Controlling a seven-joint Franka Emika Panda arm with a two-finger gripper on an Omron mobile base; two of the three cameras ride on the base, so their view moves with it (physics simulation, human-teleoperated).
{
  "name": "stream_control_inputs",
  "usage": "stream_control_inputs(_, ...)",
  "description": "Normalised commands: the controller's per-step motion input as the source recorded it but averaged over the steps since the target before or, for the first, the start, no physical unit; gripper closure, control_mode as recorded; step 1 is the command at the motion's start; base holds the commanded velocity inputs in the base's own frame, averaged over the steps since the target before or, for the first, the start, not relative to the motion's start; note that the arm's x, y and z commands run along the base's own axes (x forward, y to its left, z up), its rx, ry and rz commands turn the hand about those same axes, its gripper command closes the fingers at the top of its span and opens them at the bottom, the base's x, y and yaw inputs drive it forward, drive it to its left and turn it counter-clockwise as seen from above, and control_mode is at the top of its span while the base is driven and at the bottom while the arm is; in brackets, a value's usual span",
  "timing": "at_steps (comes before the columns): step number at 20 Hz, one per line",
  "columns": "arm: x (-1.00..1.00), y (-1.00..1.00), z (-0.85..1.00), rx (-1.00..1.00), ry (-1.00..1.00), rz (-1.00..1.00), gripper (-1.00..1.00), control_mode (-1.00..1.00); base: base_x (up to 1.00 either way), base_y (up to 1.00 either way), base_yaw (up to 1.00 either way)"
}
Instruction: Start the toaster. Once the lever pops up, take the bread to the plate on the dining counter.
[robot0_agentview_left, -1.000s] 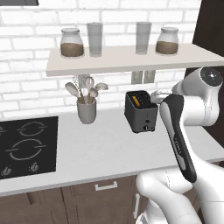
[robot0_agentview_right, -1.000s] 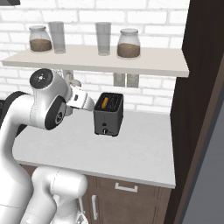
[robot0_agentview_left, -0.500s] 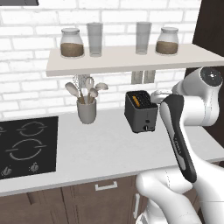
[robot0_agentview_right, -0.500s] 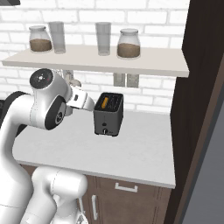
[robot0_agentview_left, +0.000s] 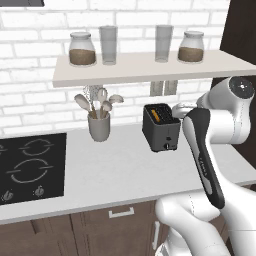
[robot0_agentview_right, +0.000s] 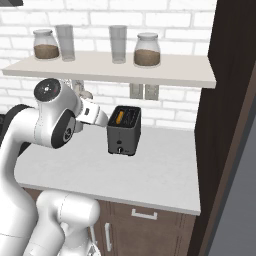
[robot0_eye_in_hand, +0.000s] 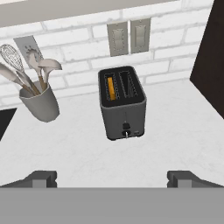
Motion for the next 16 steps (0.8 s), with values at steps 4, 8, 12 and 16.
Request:
stream_control_inputs(4, 0.00, 0.00, 0.00, 0.00, 0.00, 0.00, -1.00, -1.00, 0.00, 0.00, 0.00)
stream_control_inputs(8, 0.00, 0.00, 0.00, 0.00, 0.00, 0.00, -1.00, -1.00, 0.00, 0.00, 0.00)
stream_control_inputs(12, 0.00, 0.00, 0.00, 0.00, 0.00, 0.00, -1.00, -1.00, 0.00, 0.00, 0.00)
stream_control_inputs(16, 0.00, 0.00, 0.00, 0.00, 0.00, 0.00, -1.00, -1.00, 0.00, 0.00, 0.00)
